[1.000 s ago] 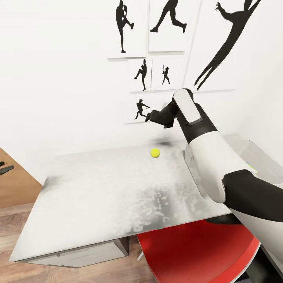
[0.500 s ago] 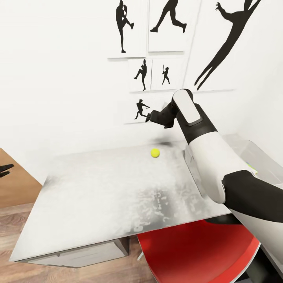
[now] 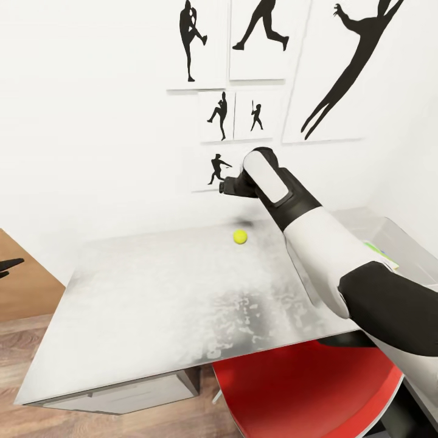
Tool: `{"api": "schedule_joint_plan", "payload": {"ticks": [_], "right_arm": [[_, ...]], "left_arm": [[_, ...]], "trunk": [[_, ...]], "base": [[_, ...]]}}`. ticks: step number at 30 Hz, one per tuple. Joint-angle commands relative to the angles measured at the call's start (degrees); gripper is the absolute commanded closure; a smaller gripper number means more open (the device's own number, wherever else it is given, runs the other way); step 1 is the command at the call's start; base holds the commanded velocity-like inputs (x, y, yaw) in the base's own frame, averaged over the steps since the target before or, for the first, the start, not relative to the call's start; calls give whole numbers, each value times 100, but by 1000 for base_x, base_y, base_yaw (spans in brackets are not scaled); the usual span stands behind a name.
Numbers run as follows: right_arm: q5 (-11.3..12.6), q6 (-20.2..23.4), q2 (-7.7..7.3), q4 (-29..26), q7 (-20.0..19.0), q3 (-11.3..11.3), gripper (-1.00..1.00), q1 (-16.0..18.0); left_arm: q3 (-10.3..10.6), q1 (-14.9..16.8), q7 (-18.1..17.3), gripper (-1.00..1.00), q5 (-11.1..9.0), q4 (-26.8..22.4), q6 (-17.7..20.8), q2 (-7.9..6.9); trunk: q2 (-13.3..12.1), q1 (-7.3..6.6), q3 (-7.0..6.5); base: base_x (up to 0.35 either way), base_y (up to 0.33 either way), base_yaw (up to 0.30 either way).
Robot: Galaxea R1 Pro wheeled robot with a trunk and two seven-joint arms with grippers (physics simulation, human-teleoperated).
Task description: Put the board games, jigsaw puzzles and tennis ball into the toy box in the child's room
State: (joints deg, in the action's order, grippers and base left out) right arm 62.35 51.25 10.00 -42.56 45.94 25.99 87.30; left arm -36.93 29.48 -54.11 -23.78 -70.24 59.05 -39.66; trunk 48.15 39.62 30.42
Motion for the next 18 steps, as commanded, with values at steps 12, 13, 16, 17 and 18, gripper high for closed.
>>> {"api": "schedule_joint_plan", "payload": {"ticks": [12,13,16,17,18], "right_arm": [[127,-7,0,-73,0,75,-100,6],[155,-1,0,-80,1,75,-100,6],[380,48,0,-101,4,77,-100,6],[425,54,0,-104,5,79,-100,6],[489,59,0,-103,12,83,-100,6]], "left_arm": [[10,4,-27,-100,48,1,44,-10],[12,4,-26,-100,48,1,43,-10],[17,5,-19,-100,48,1,33,-7],[17,5,-19,-100,48,1,34,-7],[18,5,-20,-100,48,1,35,-7]], "trunk": [[5,1,16],[5,1,21],[5,1,41],[5,1,48],[5,1,57]], "base": [[0,0,21],[0,0,122],[0,0,136],[0,0,132],[0,0,123]]}}
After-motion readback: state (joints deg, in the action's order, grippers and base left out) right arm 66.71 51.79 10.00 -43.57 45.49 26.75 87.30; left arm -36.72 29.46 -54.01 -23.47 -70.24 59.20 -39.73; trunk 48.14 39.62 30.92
